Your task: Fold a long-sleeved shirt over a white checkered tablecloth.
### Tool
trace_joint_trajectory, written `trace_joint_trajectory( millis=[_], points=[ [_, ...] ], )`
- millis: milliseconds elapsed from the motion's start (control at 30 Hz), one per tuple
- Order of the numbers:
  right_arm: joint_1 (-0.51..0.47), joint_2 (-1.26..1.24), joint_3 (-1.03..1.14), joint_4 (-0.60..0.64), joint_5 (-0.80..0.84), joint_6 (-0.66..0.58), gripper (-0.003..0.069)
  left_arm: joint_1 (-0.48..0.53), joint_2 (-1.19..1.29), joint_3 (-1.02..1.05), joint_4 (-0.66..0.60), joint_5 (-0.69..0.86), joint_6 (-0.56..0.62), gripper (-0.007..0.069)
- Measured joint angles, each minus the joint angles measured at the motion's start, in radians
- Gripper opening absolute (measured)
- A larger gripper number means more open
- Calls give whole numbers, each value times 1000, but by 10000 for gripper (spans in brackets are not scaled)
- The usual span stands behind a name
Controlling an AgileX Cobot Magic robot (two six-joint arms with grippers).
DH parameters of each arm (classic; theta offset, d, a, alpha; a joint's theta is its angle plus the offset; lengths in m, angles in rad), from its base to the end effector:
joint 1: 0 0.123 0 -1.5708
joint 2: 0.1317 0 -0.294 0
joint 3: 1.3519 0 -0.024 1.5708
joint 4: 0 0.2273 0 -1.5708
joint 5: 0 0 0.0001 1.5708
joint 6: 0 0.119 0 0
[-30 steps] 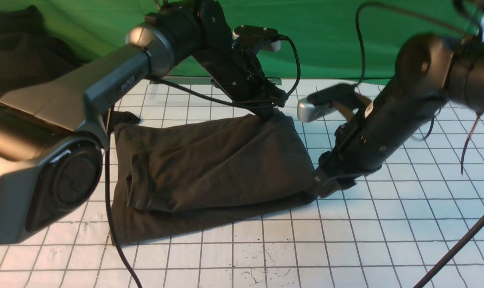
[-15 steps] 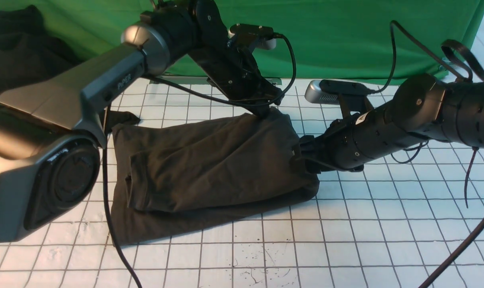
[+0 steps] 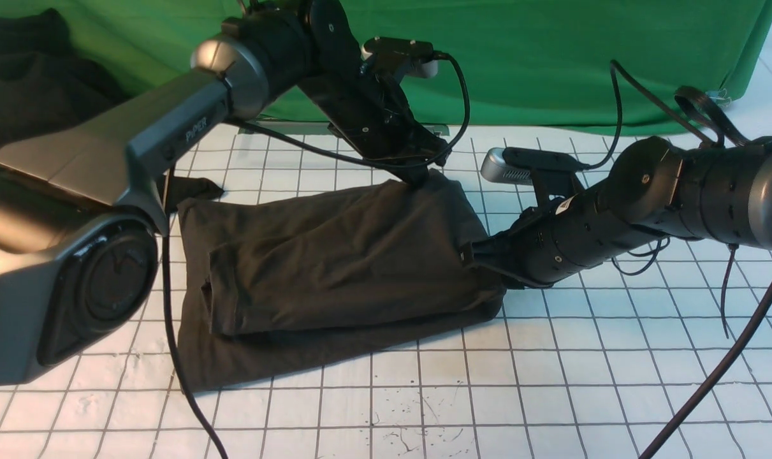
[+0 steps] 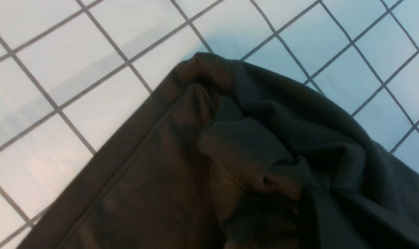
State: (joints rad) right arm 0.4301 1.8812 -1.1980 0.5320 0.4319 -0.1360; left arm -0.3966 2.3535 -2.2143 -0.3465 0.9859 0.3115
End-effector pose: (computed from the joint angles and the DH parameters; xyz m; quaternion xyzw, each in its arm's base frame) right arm 0.3463 0.1867 0.1848 -0.0671 0.9485 0.2061 0.2310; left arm 0.4683 -0.2327 0.2179 0.2788 0.9100 -0.1746 0.2522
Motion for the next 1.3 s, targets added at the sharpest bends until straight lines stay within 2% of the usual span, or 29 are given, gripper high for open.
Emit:
trace_joint_trajectory(
  millis=[500,700,867,900,1033,1067,1100,1133,1200,1300],
  points=[
    [0,0,0,-2,10,-13,51,47,0,0,-14,-27,-51,11],
    [0,0,0,-9,28,-13,51,70,0,-1,5,-92,-53,6],
    [0,0,0,-13,30,-13,94,74,0,-1,6,-110,-53,16],
    [0,0,0,-13,32,-13,113,73,0,-1,-4,-112,-56,27],
    [0,0,0,-15,58,-13,272,71,0,-1,-128,-117,-74,139],
    [0,0,0,-15,60,-13,279,70,0,-1,-136,-117,-74,146],
    [0,0,0,-16,65,-13,325,64,0,-1,-155,-117,-73,211],
    [0,0,0,-16,65,-13,325,63,0,-1,-158,-117,-73,219],
    [0,0,0,-16,71,-13,346,45,2,-1,-164,-118,-46,309],
    [0,0,0,-16,80,-13,350,16,13,-1,-168,-129,-21,397]
  ],
)
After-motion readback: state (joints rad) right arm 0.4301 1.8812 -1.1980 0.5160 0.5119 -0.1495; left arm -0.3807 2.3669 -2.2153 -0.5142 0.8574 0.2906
